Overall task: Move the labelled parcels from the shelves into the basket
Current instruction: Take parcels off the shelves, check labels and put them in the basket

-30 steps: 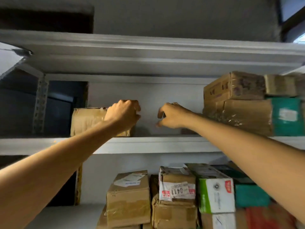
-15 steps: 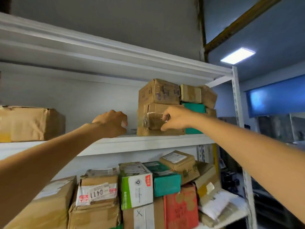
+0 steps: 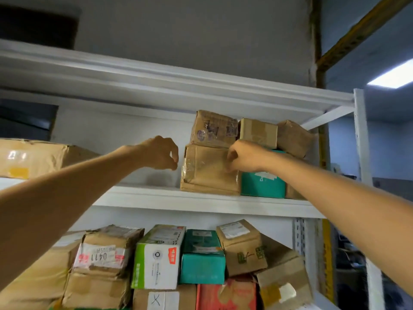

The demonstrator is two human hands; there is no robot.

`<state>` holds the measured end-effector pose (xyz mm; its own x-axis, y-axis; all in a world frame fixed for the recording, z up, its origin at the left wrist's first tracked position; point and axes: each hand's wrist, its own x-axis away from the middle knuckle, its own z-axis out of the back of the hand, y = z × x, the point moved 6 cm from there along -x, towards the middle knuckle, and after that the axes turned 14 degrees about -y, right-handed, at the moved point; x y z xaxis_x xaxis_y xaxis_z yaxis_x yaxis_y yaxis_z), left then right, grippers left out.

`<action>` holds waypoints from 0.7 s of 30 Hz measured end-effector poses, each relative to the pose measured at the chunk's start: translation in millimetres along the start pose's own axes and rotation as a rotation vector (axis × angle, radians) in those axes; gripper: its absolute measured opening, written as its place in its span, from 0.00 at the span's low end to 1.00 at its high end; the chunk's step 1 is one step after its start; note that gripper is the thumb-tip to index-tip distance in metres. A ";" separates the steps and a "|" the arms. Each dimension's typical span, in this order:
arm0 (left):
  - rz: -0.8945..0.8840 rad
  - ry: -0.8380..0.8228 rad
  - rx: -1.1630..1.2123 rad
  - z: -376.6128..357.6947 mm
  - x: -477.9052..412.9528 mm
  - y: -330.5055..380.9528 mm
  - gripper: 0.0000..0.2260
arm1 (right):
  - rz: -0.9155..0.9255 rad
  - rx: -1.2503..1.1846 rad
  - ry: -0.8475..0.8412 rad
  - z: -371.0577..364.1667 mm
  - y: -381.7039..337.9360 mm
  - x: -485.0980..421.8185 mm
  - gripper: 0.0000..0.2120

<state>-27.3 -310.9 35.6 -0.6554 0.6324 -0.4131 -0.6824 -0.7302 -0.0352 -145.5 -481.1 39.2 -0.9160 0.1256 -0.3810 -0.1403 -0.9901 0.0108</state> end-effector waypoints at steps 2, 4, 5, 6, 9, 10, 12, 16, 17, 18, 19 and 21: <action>0.026 0.032 0.010 8.4 -3.6 3.1 0.06 | 0.016 -0.043 0.049 6.9 10.2 0.2 0.11; 0.048 0.068 0.028 15.1 -7.7 5.2 0.06 | 0.024 -0.088 0.099 10.7 18.7 3.7 0.11; 0.058 0.087 0.033 17.9 -10.3 7.5 0.07 | 0.030 -0.104 0.130 13.3 22.8 4.8 0.10; 0.074 0.100 0.041 18.9 -13.7 8.6 0.09 | 0.037 -0.115 0.160 15.6 25.6 5.8 0.09; 0.111 0.122 0.127 16.3 -20.2 12.4 0.21 | 0.065 -0.154 0.235 21.0 29.1 5.7 0.08; 0.101 0.134 0.175 17.3 -22.0 15.6 0.26 | 0.076 -0.170 0.252 23.4 28.3 5.9 0.09; 0.044 0.175 0.263 23.7 -24.3 25.1 0.34 | 0.088 -0.166 0.272 28.1 26.8 5.6 0.09; -0.112 0.252 0.377 34.2 -28.8 42.7 0.46 | 0.094 -0.139 0.366 38.1 29.1 3.9 0.10; -0.144 0.244 0.388 34.5 -31.2 45.7 0.48 | 0.095 -0.137 0.378 39.1 30.0 3.2 0.09; -0.162 0.238 0.386 34.9 -33.9 47.1 0.50 | 0.096 -0.130 0.379 39.0 30.3 2.7 0.07; -0.170 0.238 0.371 35.7 -36.5 47.8 0.50 | 0.098 -0.117 0.374 38.5 29.4 2.5 0.06; -0.187 0.247 0.311 37.3 -40.1 51.3 0.50 | 0.102 -0.101 0.365 36.8 27.9 2.4 0.06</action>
<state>-48.2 -364.1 84.3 -0.4404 0.6377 -0.6320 -0.8715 -0.4727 0.1303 -165.4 -506.1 72.6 -0.7268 0.0139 -0.6867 -0.0016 -0.9998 -0.0185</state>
